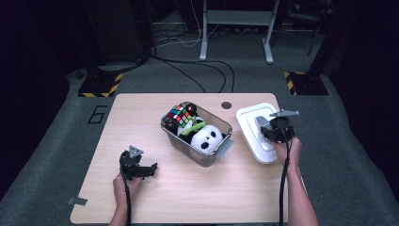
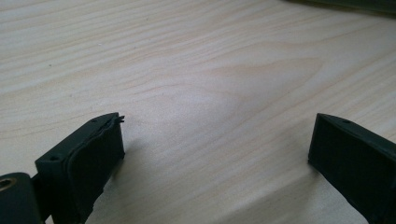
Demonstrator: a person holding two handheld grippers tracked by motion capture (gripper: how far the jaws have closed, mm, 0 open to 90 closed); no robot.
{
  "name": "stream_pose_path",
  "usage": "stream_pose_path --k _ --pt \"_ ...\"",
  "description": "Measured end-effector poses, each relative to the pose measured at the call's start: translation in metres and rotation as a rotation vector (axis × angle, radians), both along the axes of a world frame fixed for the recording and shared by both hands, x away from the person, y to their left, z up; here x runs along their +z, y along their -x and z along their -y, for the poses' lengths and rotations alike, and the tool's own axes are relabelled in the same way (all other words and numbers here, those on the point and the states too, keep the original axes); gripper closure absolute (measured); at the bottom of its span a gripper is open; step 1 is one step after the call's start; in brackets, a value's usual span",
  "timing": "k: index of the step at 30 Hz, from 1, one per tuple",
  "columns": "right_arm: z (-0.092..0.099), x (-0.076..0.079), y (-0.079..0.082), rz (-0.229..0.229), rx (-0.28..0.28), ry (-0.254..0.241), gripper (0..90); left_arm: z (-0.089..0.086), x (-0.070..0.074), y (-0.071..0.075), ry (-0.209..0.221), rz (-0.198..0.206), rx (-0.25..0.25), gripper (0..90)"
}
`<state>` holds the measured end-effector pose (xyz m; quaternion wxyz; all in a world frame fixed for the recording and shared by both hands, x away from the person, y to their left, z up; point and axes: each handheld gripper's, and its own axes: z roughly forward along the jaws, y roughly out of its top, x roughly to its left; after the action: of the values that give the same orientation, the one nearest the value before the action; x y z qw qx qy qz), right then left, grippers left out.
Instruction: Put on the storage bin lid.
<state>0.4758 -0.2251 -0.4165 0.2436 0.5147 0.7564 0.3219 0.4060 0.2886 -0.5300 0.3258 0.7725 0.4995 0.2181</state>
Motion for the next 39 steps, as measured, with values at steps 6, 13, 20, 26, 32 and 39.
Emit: stream_pose_path --k 6,13,20,26,32,39 --pt "-0.004 0.016 -0.001 0.019 0.021 -0.004 66.8 0.000 0.000 0.000 0.001 -0.003 0.001 3.2" --pt "-0.006 0.030 -0.004 0.036 0.042 -0.024 66.8 0.001 -0.001 0.000 0.013 0.003 0.010 3.2" --pt "-0.015 0.041 -0.005 0.049 0.069 -0.020 66.8 0.001 0.000 0.000 0.013 0.003 0.009 3.4" --pt "-0.024 0.048 -0.006 0.061 0.091 -0.025 66.9 0.001 0.000 0.000 0.012 0.003 0.007 3.4" --pt "-0.035 0.057 -0.007 0.074 0.122 -0.028 66.8 0.001 0.000 0.000 0.012 0.003 0.008 3.4" --pt "-0.051 0.065 -0.007 0.089 0.162 -0.039 66.8 0.000 0.000 0.000 0.004 -0.002 -0.002 3.6"
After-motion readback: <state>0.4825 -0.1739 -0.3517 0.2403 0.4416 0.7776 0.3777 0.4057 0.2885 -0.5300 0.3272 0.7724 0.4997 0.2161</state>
